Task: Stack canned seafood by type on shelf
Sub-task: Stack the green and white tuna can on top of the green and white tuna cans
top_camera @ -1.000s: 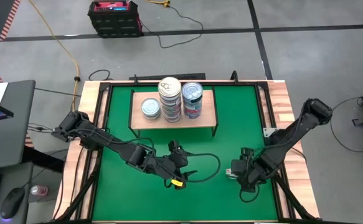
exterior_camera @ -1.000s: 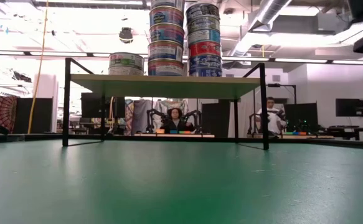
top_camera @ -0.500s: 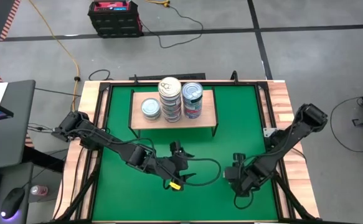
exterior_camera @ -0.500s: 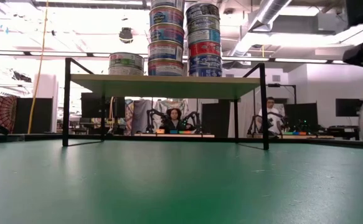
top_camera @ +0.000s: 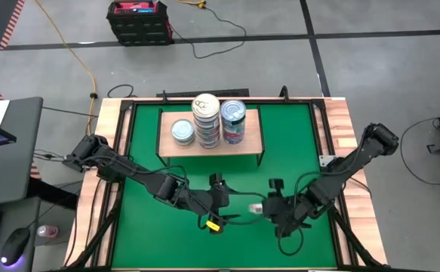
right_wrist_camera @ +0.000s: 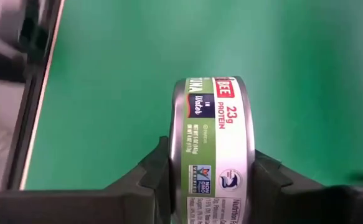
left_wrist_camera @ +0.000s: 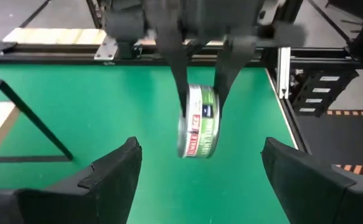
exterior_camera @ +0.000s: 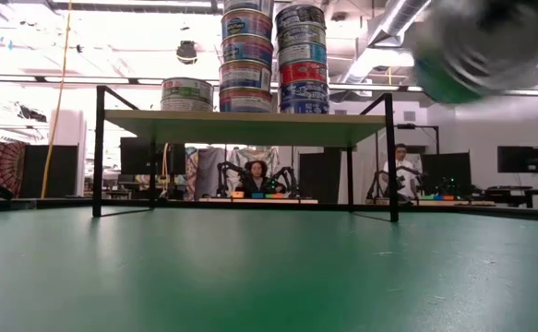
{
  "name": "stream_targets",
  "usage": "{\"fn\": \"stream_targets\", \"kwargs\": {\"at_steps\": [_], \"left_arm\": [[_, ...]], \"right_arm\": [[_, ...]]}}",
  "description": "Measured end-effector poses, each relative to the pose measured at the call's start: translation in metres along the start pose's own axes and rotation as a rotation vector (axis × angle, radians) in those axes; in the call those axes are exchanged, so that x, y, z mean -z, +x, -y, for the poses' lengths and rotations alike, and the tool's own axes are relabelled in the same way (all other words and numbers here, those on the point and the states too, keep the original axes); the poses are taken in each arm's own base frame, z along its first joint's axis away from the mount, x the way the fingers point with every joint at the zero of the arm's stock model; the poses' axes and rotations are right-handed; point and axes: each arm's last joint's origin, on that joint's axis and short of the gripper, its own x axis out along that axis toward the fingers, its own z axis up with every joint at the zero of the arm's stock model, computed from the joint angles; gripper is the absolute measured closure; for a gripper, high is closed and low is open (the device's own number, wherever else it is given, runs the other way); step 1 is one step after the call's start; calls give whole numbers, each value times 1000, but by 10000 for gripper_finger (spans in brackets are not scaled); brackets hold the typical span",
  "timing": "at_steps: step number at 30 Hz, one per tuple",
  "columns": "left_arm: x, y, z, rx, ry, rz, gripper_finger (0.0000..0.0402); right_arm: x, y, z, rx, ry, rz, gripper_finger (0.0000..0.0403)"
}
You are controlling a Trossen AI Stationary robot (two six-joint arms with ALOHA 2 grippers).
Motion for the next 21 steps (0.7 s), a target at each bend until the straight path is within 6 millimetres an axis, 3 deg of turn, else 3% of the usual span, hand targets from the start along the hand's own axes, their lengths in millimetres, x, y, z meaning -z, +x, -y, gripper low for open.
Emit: {"fn": "stream_targets", "kwargs": {"at_steps": [6,13,17,21], "left_arm": [[0,2,-6,-8,-8,-13,54],[-1,2,-7,-69,48,2,52],[-1,2,-8,-96,53,8,67],[-2,2,-8,-129,58,25,106]], "right_arm": [[-39,-24,12,87,-51,158,227],[-67,-42,20,88,-88,275,242],[-76,-50,23,139,-78,330,225],[-79,-52,23,154,-91,352,218]]}}
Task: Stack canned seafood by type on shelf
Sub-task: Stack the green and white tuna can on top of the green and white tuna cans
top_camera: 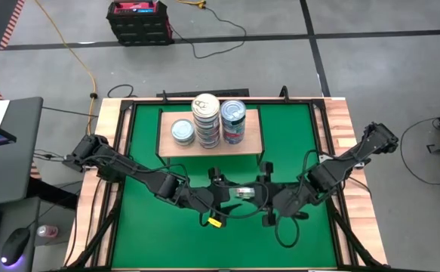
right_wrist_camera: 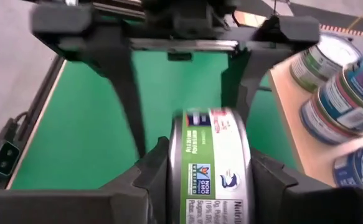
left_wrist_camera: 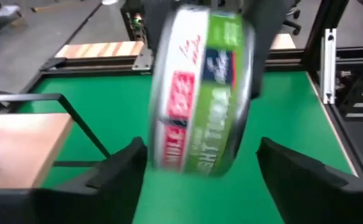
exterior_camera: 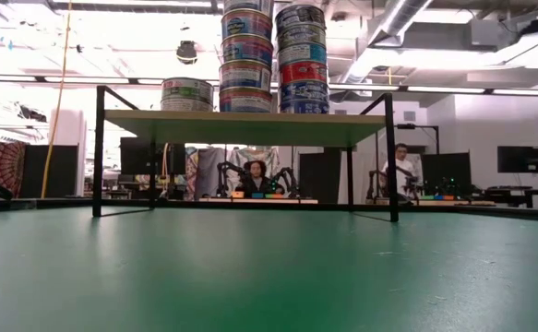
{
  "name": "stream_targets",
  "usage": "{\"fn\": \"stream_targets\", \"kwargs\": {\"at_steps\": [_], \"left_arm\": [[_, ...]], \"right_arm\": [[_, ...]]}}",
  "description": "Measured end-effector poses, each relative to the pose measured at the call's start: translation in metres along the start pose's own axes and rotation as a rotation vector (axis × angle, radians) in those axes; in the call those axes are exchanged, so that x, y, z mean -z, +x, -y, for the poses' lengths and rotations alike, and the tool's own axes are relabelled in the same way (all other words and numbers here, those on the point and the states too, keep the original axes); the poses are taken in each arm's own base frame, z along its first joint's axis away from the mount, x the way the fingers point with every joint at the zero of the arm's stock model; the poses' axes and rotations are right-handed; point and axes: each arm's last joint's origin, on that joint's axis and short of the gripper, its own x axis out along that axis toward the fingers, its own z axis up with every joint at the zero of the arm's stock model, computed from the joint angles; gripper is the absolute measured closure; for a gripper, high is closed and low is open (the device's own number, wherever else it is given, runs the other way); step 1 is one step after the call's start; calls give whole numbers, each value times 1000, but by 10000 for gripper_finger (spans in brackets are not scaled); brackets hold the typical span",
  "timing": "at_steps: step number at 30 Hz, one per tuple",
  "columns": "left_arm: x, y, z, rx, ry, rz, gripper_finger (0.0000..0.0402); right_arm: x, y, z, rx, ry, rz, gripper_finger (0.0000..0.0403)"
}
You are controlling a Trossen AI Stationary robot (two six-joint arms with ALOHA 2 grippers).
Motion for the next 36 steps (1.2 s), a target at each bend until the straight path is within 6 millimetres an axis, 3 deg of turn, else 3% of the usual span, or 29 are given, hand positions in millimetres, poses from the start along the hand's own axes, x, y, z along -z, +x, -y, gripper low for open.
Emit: {"fn": "stream_targets", "kwargs": {"at_steps": [10,17,23,31,36], "left_arm": [[-1,0,-2,-39,29,11,256],[-5,-1,-4,-71,42,42,259],[-14,-11,-11,-86,38,60,259],[-19,-25,-21,-94,32,35,259],[-20,-66,-35,-140,-20,-73,259]], "right_arm": [[-5,0,-1,-11,8,49,238],[-10,0,-1,-12,21,86,226],[-16,-10,13,-55,112,121,156],[-38,-44,43,3,142,231,80],[-40,-79,64,124,197,278,76]]}}
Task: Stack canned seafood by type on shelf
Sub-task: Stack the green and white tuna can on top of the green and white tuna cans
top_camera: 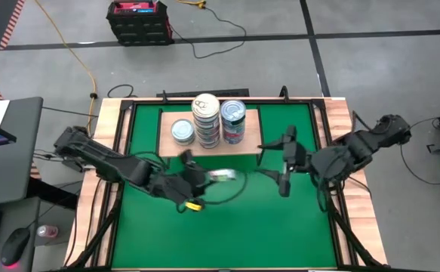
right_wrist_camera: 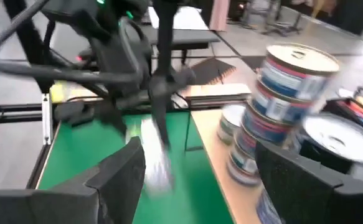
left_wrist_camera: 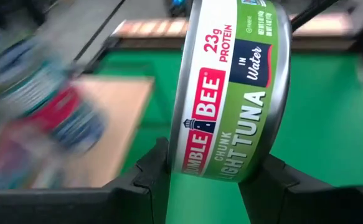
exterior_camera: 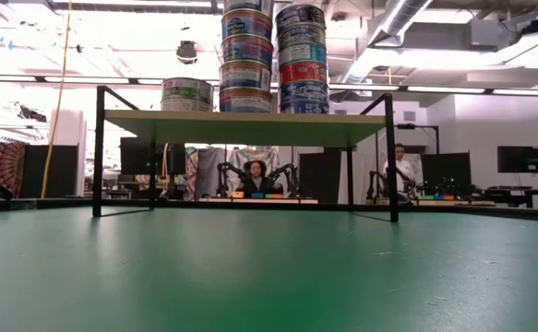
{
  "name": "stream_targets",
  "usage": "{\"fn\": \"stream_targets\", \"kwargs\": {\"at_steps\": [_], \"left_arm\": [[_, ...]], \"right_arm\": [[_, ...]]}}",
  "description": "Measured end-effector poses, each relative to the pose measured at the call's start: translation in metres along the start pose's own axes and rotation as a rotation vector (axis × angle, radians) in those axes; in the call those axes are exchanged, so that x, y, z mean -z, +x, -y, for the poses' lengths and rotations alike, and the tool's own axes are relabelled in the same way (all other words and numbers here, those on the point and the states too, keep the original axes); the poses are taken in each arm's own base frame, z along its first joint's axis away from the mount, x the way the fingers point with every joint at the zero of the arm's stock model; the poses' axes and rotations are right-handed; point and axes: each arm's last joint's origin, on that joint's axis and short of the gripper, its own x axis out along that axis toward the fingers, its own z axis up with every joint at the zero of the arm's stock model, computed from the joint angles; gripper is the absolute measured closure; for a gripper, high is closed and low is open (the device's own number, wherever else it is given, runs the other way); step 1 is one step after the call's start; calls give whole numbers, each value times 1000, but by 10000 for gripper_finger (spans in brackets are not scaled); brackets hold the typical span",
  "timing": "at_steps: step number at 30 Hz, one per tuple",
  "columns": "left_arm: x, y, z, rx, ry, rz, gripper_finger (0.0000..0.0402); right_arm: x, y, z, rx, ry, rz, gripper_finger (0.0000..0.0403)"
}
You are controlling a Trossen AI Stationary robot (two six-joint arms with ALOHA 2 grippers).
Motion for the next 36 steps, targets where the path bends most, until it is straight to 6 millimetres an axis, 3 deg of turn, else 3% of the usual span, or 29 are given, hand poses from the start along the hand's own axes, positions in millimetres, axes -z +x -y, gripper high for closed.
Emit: {"fn": "stream_targets", "kwargs": {"at_steps": [6,11,19,24,36], "left_arm": [[15,-55,-40,-153,5,-174,259],[33,-74,-65,-309,181,-339,258],[36,-71,-86,-498,533,-419,258],[34,-67,-99,-572,708,-474,258],[31,-49,-143,-654,837,-693,257]], "right_arm": [[9,-19,12,59,107,-70,82],[18,-11,1,87,117,-120,82],[31,8,-26,99,102,-159,82],[35,12,-31,126,134,-162,82],[29,12,-31,144,192,-109,82]]}}
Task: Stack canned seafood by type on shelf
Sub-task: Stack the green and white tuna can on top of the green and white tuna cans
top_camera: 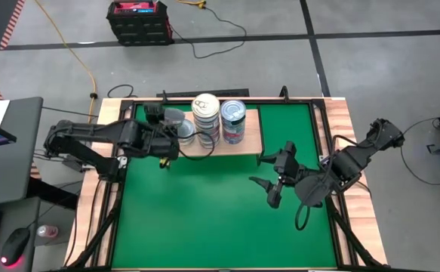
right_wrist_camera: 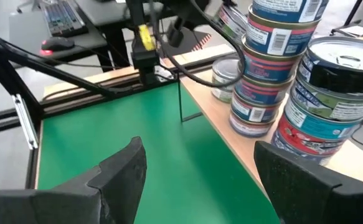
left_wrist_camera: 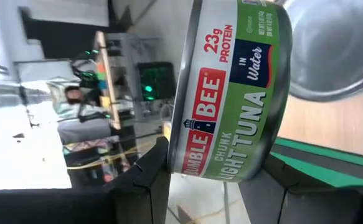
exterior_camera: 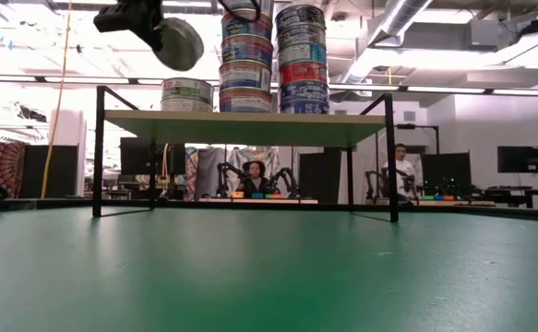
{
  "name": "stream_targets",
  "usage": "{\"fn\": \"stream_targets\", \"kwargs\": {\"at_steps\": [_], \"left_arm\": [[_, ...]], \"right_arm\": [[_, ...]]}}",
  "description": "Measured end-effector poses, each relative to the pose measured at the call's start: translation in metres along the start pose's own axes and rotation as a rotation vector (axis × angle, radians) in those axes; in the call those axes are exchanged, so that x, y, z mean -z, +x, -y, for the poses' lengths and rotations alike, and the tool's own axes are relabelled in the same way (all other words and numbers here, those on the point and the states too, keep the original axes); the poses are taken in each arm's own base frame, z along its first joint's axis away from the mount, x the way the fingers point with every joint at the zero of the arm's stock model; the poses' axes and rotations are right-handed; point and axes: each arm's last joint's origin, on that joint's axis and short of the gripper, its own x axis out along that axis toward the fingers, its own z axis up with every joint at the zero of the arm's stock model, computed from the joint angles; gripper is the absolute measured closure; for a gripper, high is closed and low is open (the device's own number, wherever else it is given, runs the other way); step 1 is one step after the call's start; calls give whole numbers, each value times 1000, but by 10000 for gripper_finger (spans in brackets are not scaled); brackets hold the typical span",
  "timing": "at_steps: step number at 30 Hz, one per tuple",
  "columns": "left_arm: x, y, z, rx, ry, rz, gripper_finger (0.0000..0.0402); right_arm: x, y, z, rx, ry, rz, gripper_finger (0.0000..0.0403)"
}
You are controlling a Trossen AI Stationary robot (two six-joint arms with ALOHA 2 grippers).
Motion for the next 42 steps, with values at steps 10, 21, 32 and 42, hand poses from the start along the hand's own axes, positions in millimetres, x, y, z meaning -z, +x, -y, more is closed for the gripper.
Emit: {"fn": "stream_targets", "kwargs": {"at_steps": [10,21,32,42], "left_arm": [[-8,12,2,64,10,38,258],[-13,22,47,-30,47,94,252],[-14,22,54,145,-18,158,239],[-14,22,49,171,-58,190,184]], "right_arm": [[-3,0,-1,8,28,34,82],[-4,0,-2,7,51,46,82],[-4,0,-1,17,51,51,82],[-5,0,-2,14,57,55,82]]}}
